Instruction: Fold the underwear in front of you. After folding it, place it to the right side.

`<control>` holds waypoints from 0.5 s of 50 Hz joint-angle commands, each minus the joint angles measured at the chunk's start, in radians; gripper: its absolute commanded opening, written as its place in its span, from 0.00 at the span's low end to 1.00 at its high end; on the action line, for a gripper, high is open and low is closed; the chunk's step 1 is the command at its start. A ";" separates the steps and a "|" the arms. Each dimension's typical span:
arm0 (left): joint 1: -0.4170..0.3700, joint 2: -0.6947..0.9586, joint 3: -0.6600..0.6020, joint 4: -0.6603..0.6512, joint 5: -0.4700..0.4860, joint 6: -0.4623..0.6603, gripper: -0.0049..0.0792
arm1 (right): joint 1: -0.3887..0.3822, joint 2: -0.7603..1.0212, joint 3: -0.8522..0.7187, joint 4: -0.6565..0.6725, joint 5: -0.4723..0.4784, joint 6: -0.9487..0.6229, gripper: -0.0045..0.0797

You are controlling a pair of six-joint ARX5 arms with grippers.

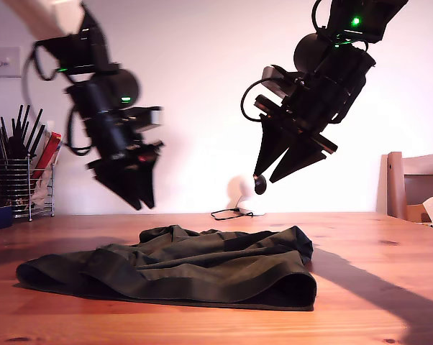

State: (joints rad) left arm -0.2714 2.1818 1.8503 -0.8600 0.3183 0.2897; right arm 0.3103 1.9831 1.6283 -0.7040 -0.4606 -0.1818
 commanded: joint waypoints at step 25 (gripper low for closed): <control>0.014 0.078 -0.005 -0.013 0.122 -0.126 0.53 | 0.009 0.002 -0.010 0.011 0.000 -0.003 0.38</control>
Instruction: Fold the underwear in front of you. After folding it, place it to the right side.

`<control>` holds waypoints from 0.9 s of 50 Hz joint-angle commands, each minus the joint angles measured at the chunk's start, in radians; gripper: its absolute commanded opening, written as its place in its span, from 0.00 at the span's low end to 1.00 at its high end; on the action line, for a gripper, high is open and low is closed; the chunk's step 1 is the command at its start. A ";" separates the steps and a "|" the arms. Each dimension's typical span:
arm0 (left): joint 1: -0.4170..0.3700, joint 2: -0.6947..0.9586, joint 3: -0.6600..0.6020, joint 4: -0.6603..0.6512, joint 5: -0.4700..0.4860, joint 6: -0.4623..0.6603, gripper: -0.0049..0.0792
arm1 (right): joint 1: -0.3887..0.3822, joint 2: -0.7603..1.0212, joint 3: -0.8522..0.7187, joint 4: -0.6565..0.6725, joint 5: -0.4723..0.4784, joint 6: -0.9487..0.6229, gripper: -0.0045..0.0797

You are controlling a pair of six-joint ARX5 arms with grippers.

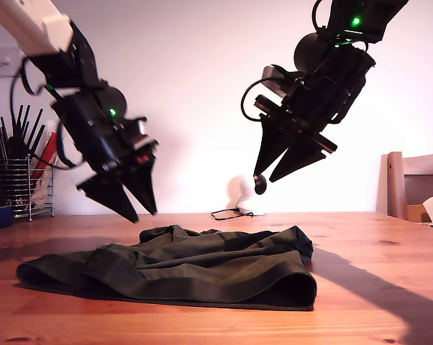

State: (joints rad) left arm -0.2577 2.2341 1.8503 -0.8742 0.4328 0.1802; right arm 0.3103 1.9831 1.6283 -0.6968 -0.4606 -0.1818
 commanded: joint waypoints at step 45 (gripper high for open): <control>-0.067 0.084 -0.004 0.207 0.177 -0.055 0.04 | 0.010 0.002 -0.010 0.027 0.000 -0.003 0.38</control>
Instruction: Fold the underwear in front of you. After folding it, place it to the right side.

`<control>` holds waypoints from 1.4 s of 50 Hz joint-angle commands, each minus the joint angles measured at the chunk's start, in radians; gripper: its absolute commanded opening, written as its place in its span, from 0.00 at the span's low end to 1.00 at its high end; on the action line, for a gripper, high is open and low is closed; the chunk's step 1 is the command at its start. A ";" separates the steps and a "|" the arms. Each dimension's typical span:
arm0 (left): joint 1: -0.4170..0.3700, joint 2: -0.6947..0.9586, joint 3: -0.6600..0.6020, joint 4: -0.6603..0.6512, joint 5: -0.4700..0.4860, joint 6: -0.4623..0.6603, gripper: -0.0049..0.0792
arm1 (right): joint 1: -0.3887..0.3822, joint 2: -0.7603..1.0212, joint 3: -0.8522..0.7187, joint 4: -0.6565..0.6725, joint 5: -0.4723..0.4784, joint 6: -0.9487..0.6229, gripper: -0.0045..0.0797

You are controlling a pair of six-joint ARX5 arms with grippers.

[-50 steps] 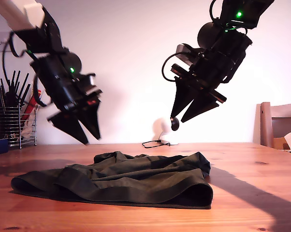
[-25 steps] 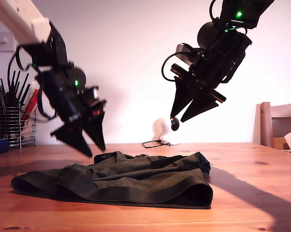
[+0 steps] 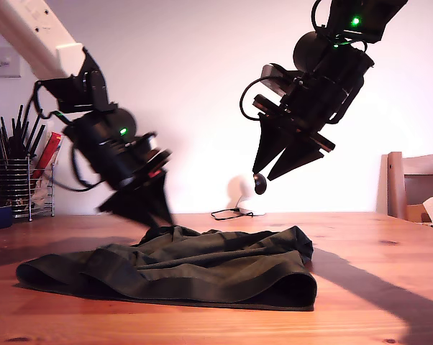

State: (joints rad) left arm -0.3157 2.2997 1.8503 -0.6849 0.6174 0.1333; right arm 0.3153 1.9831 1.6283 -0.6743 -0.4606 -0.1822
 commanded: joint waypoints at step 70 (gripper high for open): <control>0.021 0.048 0.061 -0.280 -0.180 -0.145 0.69 | 0.005 0.002 -0.010 0.011 -0.001 -0.002 0.38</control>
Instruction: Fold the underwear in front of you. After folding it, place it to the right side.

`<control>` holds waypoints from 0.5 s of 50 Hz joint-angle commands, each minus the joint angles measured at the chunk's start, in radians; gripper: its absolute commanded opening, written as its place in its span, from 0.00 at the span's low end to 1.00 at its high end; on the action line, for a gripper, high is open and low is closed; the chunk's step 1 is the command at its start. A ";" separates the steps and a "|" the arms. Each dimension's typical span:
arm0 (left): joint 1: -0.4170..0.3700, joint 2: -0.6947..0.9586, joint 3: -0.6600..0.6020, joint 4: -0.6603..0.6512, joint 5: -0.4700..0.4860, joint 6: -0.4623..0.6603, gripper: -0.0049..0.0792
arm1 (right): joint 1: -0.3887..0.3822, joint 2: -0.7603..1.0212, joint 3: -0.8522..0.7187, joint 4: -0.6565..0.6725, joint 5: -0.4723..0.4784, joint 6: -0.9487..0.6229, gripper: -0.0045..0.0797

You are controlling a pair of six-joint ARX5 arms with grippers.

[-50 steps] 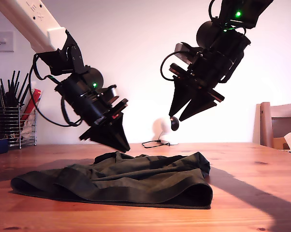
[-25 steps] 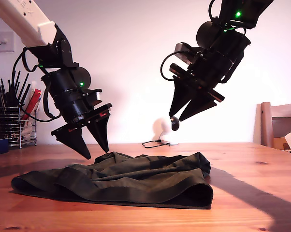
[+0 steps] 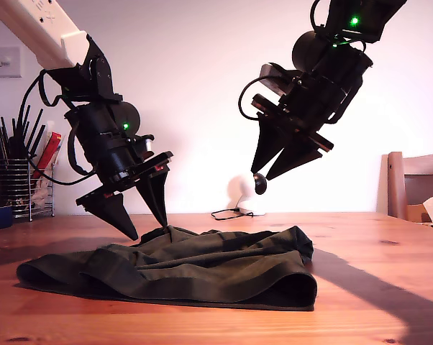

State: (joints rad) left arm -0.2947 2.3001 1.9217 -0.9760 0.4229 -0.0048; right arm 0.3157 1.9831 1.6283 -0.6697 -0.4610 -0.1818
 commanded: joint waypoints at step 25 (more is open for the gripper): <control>-0.005 0.082 -0.010 0.011 0.093 -0.026 0.54 | 0.005 0.002 -0.010 0.011 -0.001 -0.003 0.38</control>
State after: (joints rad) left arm -0.2943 2.3482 1.9217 -0.9794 0.5148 -0.0269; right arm 0.3157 1.9831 1.6283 -0.6651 -0.4610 -0.1818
